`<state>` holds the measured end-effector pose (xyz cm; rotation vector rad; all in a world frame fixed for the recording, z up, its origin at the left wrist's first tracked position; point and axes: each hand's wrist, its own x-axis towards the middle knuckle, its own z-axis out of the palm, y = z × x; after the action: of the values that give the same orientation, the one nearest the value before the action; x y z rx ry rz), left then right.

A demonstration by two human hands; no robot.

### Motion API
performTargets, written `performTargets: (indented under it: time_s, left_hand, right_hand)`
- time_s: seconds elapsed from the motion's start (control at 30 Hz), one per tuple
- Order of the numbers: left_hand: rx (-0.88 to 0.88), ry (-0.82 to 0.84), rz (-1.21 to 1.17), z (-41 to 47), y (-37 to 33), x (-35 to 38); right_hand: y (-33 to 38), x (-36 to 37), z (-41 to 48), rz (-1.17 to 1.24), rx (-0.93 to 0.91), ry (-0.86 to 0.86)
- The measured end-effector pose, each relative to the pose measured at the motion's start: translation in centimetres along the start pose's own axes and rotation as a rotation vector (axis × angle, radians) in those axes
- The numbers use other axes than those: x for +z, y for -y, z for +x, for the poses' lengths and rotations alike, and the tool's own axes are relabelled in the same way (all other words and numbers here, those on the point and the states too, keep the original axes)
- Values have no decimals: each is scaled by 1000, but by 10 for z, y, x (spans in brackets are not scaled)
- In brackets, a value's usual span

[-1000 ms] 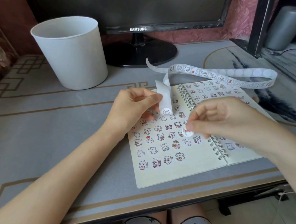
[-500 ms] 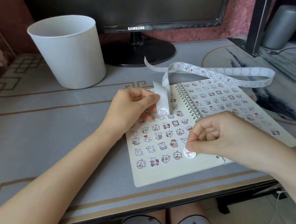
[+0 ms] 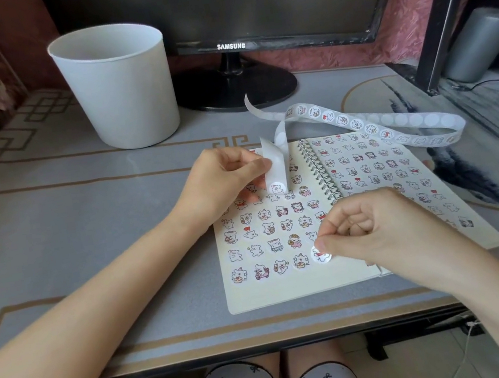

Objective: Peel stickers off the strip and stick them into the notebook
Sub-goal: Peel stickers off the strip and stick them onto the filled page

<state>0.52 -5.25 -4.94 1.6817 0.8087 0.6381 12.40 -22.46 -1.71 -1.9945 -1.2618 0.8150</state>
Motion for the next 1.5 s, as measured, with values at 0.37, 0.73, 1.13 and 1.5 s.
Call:
performTargets:
  time_s: [0.37,0.73,1.13,1.5]
  left_hand:
    - [3,2,13,0,0,0]
    - [15,-3,45,-1,0,0]
    - [22,-10,68,-1,2,1]
    - [13,-10,84,-2,0,1]
  right_hand:
    - [-1,2,0,-30,0,-21]
    - [-4,8,-2,-187,-16,-91]
    - [-4,8,-4,-307,-84,-70]
    - [-7,1,2,-224,-99,-34]
